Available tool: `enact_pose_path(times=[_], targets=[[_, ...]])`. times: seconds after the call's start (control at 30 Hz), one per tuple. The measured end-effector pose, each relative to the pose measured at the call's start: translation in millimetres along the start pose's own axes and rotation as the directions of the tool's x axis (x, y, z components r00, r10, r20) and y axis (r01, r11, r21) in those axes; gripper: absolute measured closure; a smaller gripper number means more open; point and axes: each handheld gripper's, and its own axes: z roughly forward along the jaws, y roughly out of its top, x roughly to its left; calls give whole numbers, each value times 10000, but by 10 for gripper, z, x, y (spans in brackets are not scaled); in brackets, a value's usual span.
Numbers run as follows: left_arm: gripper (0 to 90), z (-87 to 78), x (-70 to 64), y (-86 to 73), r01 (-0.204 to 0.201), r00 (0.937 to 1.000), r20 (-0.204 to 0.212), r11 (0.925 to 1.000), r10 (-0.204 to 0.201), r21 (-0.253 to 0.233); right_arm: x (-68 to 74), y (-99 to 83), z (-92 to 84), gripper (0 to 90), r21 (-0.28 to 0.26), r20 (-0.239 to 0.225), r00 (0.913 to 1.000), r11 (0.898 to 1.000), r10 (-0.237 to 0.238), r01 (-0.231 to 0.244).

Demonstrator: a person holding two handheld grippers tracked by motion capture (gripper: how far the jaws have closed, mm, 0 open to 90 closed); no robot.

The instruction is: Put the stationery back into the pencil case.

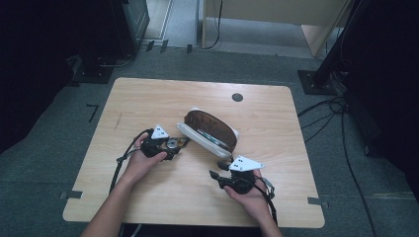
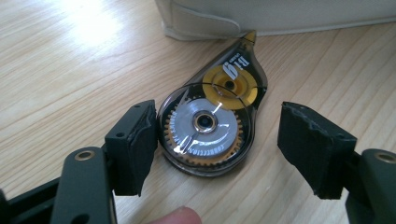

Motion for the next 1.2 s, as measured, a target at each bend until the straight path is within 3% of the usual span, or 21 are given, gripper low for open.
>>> enact_pose_path(times=[0.1, 0.17, 0.3, 0.4, 0.47, 0.53, 0.7, 0.83, 1.03, 1.13, 1.2], targets=[[258, 53, -32, 27, -127, 9999, -35, 9998, 128, 145, -3, -1, 3, 533, -5, 12, 10000, 10000, -30, 30], [262, 63, -75, 34, -425, 9991, -73, 9988, 427, 262, -3, -5, 3, 533, 12, 7, 10000, 10000, -33, 33], [353, 42, -170, 19, -883, 9958, 256, 9959, 878, 205, -23, -19, -7, 534, 25, 27, 10000, 10000, -15, 15], [407, 20, -262, -4, -1358, 9885, 696, 9906, 1346, 131, -40, -29, -12, 535, 22, 86, 10000, 10000, 49, -49], [412, 13, -337, -23, -1716, 9790, 1123, 9852, 1702, 27, -46, -31, -18, 535, 30, 93, 9999, 10000, 83, -83], [404, 16, -379, -27, -1877, 9745, 1248, 9822, 1864, -7, -48, -30, -25, 535, 7, 89, 9999, 10000, 85, -85], [291, 61, -420, 11, -1647, 9803, 1113, 9863, 1633, 29, -63, -33, -49, 535, -18, 157, 9998, 9999, 153, -153], [277, 98, -425, 40, -1353, 9845, 1138, 9908, 1336, 66, -82, -39, -62, 535, -33, 187, 9998, 9999, 121, -120], [264, 144, -503, 61, -1377, 9859, 974, 9904, 1364, 75, -98, -52, -65, 535, -25, 220, 9995, 9998, 205, -205], [315, 135, -509, 62, -1448, 9844, 1010, 9895, 1440, 3, -106, -56, -69, 534, -10, 231, 9996, 9999, 173, -173], [413, 127, -520, 68, -1530, 9827, 1059, 9882, 1521, 5, -115, -59, -67, 533, -24, 292, 9994, 9998, 175, -174]])
